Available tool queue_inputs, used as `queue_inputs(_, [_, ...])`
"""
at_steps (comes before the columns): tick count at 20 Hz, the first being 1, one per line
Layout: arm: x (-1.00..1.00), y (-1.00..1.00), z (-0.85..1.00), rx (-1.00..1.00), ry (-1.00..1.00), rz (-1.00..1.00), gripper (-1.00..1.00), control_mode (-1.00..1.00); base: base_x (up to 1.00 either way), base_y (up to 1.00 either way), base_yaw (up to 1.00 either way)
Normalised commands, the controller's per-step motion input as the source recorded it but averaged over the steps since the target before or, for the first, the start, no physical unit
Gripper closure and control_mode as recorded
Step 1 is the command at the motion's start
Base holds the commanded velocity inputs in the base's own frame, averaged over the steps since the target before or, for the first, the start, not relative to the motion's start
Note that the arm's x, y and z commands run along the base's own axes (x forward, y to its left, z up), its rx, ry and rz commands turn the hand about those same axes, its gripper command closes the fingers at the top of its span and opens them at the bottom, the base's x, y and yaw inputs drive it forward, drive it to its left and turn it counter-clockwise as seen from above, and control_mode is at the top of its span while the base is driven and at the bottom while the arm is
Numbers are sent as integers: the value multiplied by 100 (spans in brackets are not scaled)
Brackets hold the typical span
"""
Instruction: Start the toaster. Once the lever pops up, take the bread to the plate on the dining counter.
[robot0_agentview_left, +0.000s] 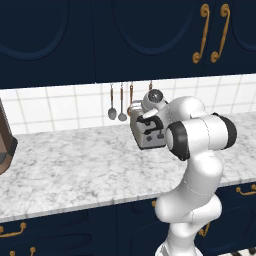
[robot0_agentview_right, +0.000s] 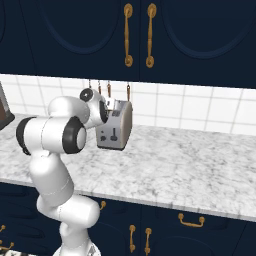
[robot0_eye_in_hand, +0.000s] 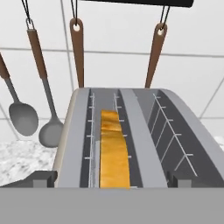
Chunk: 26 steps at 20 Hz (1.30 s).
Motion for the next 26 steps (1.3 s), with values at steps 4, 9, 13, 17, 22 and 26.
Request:
queue_inputs(4, [13, 0, -5, -2, 0, 0, -100, -100, 0, 0, 0])
queue_inputs(9, [6, 0, -1, -1, 2, 0, -100, -100, 0, 0, 0])
queue_inputs(13, [0, 0, -10, 0, 7, 0, -100, -100, 0, 0, 0])
queue_inputs(17, [0, 1, -11, 0, 12, 0, 100, -100, 0, 0, 0])
queue_inputs(22, [0, 0, -11, 0, 3, 0, 100, -100, 0, 0, 0])
queue_inputs(26, [-9, 0, -9, 0, 0, 0, 100, -100, 0, 0, 0])
